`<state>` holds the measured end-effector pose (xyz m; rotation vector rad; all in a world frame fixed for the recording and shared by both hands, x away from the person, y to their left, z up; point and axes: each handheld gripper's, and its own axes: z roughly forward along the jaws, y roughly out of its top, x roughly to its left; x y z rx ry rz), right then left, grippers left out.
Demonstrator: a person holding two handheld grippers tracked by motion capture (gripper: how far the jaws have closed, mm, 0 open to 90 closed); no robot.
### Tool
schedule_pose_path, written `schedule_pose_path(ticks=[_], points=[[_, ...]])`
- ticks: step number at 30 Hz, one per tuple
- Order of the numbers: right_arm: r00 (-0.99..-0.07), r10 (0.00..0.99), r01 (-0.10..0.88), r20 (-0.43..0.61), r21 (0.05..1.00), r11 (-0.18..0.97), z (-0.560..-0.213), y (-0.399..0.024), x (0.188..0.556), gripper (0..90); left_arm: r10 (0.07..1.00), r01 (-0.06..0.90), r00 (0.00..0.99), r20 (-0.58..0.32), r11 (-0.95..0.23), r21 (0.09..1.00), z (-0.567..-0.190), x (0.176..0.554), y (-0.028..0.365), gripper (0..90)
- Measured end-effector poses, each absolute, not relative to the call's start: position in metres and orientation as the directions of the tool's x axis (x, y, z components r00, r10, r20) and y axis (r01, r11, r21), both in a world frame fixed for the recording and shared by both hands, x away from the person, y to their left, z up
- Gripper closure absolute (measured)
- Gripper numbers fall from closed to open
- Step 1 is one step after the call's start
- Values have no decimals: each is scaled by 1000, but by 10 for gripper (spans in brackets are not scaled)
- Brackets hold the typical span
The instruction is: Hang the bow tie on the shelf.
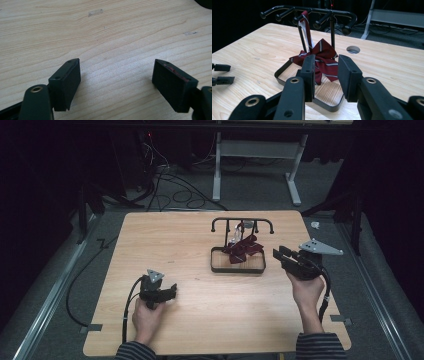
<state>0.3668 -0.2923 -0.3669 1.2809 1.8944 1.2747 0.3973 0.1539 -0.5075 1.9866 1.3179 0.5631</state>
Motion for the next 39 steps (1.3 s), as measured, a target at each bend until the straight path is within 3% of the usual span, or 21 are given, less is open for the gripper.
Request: schedule_pose_path(ticks=[39], points=[[-394,905,459,159,887,44,-404,-308,344,691,919,627,394,-14,-257,736,-507,397,154,234]])
